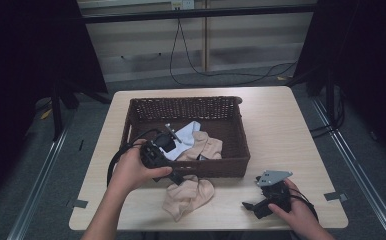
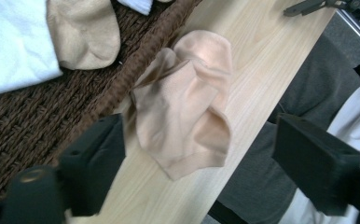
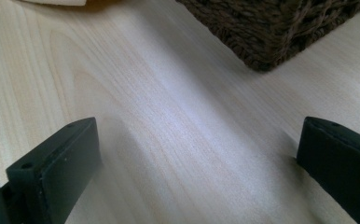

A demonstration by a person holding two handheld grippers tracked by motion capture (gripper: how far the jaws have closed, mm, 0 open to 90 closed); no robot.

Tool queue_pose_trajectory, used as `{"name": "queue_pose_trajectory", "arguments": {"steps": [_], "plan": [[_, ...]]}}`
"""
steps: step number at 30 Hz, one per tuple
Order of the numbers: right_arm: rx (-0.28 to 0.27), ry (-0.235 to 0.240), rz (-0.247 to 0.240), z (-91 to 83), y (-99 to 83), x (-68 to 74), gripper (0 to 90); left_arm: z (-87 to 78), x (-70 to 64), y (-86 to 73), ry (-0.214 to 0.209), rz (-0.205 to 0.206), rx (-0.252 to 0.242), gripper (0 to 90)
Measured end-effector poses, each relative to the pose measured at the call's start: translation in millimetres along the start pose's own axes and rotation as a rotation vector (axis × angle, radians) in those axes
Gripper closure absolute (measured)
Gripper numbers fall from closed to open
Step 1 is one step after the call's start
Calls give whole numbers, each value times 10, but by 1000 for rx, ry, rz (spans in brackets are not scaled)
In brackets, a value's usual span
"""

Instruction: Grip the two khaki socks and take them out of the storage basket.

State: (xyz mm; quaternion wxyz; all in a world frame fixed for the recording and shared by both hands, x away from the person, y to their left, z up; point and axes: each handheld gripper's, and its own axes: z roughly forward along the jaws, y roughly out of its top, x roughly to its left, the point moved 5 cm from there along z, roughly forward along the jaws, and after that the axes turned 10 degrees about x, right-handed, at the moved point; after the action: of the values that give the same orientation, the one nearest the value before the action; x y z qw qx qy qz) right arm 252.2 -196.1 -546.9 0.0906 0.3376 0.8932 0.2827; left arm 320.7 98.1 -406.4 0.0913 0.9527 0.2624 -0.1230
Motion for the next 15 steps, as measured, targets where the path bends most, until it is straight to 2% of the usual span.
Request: {"name": "queue_pose_trajectory", "arguments": {"steps": [2, 5, 8, 11, 15], "plan": [[0, 0, 0, 0, 0, 0, 0, 14, -1, -23, 4, 4, -4, 116], [0, 0, 0, 0, 0, 0, 0, 40, -10, -71, -12, 5, -14, 73], [0, 0, 0, 0, 0, 0, 0, 64, 2, -121, -16, 29, -9, 36], [0, 0, 0, 0, 0, 0, 0, 83, 2, -174, -12, 42, -21, 29], [0, 0, 0, 0, 0, 0, 0, 97, 18, -239, 3, 36, -22, 29]]}}
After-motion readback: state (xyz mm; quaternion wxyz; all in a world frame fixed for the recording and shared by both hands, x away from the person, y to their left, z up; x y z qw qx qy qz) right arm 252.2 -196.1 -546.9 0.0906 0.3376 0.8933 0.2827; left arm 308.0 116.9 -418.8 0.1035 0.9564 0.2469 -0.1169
